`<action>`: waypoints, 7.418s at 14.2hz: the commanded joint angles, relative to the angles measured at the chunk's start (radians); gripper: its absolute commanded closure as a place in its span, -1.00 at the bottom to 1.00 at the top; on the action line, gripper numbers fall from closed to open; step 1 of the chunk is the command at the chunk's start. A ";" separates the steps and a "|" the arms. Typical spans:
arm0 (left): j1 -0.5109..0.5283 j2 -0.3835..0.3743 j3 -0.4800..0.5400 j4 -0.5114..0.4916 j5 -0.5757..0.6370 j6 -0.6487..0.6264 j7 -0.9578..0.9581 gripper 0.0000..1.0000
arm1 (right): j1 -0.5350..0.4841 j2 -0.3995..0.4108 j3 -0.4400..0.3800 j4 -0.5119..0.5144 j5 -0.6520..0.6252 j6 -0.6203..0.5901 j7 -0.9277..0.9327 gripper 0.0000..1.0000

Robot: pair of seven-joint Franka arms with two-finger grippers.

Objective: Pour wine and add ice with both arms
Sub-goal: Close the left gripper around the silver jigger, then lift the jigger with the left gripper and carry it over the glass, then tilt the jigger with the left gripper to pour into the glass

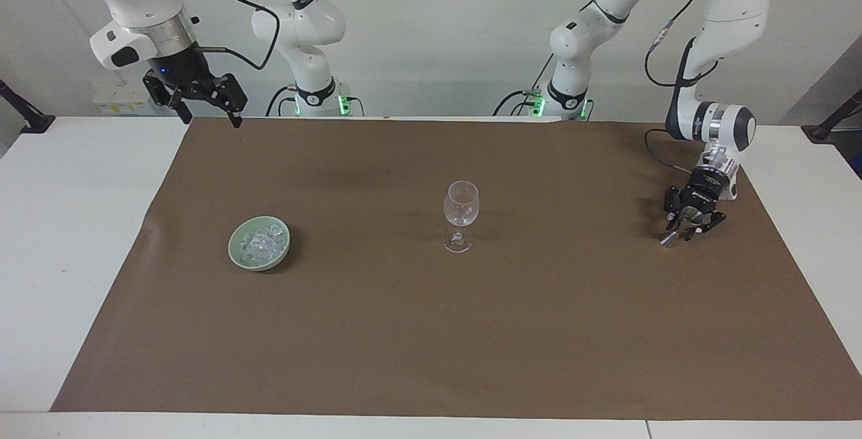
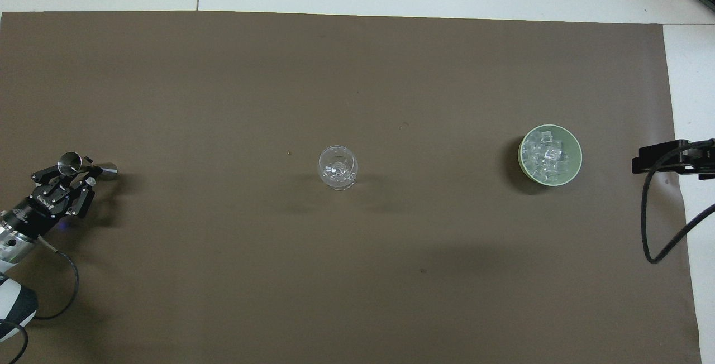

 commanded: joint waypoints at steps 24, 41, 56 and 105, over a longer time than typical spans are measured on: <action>-0.153 -0.172 -0.001 -0.025 -0.103 0.086 0.008 1.00 | -0.003 -0.023 0.001 -0.022 0.009 0.001 -0.021 -1.00; -0.819 -0.478 -0.090 -0.024 -0.490 0.891 0.012 1.00 | -0.003 -0.023 0.001 -0.022 0.009 0.001 -0.021 -1.00; -0.820 -0.335 -0.446 0.258 -0.425 1.404 0.015 1.00 | -0.003 -0.023 0.001 -0.022 0.009 0.001 -0.021 -1.00; -0.938 -0.268 -0.449 0.255 -0.349 1.550 0.392 1.00 | -0.003 -0.023 0.001 -0.022 0.009 0.001 -0.021 -1.00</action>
